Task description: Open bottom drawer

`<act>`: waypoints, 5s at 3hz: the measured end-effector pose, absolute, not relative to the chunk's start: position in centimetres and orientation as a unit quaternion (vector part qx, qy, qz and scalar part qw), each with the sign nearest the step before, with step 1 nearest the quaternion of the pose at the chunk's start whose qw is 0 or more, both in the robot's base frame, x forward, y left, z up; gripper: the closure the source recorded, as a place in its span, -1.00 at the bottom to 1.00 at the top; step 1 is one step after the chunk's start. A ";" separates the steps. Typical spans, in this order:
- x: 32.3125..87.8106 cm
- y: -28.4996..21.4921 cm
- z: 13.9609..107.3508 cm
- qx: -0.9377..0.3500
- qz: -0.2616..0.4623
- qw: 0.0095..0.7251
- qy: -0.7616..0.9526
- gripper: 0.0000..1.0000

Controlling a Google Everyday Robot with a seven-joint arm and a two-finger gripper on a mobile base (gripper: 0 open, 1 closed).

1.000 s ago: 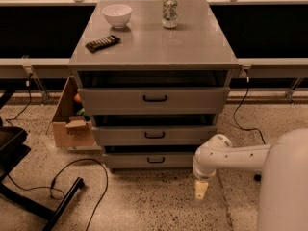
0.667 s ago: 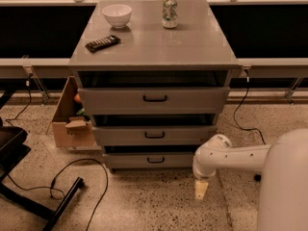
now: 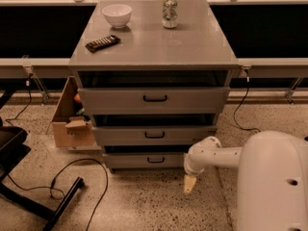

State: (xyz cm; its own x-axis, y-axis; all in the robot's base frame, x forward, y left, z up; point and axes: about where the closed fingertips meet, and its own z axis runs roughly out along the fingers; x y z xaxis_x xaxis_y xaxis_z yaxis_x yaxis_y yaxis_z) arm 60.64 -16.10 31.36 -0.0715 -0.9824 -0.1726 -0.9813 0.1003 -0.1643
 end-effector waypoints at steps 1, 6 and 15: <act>62.8 -15.1 29.1 -0.668 -0.002 0.136 0.732 -1.00; 69.6 -10.9 21.0 -0.683 -0.013 0.118 0.721 -1.00; 72.3 -9.7 19.5 -0.658 -0.001 0.088 0.747 0.93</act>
Offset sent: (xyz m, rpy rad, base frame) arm 0.0644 0.0276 -0.0565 -0.0143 -0.0660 0.0125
